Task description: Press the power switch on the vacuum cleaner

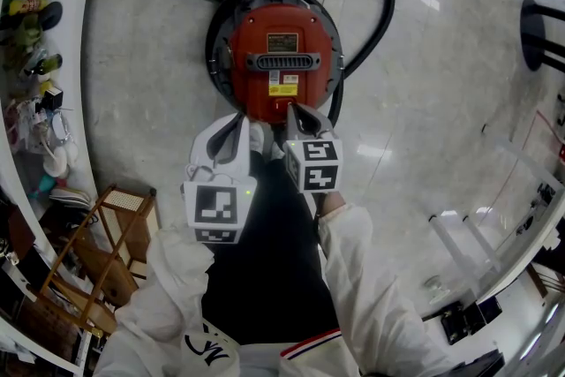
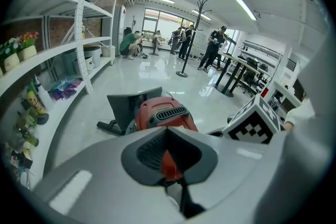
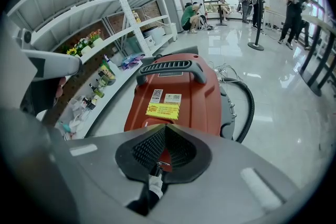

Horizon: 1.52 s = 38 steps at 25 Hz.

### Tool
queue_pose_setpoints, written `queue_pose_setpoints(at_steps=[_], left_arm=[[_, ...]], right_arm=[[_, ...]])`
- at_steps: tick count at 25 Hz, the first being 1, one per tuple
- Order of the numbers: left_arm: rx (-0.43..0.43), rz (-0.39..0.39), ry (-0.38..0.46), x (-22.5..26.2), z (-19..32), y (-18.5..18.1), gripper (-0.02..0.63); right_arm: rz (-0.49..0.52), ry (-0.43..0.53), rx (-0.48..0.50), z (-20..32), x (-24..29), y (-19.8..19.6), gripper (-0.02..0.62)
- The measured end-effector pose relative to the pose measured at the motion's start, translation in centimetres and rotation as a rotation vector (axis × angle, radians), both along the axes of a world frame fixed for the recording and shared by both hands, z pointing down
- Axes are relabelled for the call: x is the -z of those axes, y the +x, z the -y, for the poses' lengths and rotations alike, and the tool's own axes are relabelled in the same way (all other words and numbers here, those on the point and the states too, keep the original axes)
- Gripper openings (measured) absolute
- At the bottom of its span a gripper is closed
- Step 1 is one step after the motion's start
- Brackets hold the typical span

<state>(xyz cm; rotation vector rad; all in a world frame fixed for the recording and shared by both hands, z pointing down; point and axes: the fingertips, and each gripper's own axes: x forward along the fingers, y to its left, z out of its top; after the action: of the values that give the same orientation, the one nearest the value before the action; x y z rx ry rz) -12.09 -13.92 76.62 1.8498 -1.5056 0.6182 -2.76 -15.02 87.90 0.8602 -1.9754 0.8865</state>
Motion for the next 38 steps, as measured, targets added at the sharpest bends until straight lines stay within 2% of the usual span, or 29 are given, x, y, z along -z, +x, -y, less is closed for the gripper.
queue_pose_setpoints(at_steps=[15, 24, 31, 38], left_arm=[[0.011, -0.003, 0.015, 1.2, -0.3, -0.6, 0.000], [-0.024, 0.018, 0.079, 5.7, 0.6, -0.6, 0.000], [-0.049, 0.036, 0.121, 9.6, 0.7, -0.1, 0.000], [-0.045, 0.052, 0.133, 12.5, 0.2, 0.4, 0.000]], right_arm=[[-0.006, 0.005, -0.007, 1.2, 1.5, 0.8, 0.002], [0.013, 0.104, -0.016, 3.8, 7.7, 1.2, 0.002], [0.045, 0.141, -0.031, 4.5, 13.3, 1.6, 0.002], [0.070, 0.169, -0.044, 3.6, 17.8, 3.7, 0.002]])
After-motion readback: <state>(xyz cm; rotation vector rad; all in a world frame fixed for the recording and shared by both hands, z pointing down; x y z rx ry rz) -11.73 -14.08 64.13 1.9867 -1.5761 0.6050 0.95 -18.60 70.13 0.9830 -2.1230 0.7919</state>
